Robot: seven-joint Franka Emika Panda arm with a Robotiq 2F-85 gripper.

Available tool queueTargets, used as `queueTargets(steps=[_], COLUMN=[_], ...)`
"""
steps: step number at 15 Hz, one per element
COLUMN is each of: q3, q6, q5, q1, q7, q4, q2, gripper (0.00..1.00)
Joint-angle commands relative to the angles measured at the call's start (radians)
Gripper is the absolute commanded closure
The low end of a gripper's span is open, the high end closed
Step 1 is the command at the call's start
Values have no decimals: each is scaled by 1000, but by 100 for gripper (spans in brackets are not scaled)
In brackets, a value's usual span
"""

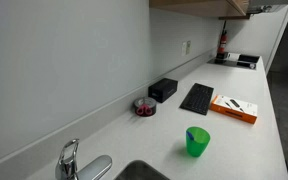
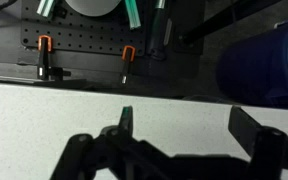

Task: Take the blue pen out of the green cup

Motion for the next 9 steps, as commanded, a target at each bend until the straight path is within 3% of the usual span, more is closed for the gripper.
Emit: queueTargets(steps=[1, 7, 9], q3=[12, 13, -1], q6=[-4, 10, 43], q5=[7, 2, 2], q1=[-15, -21, -40], q7=[-8, -4, -11], q4=[2, 8, 44], q2=[1, 4, 58], gripper=[0, 0, 0])
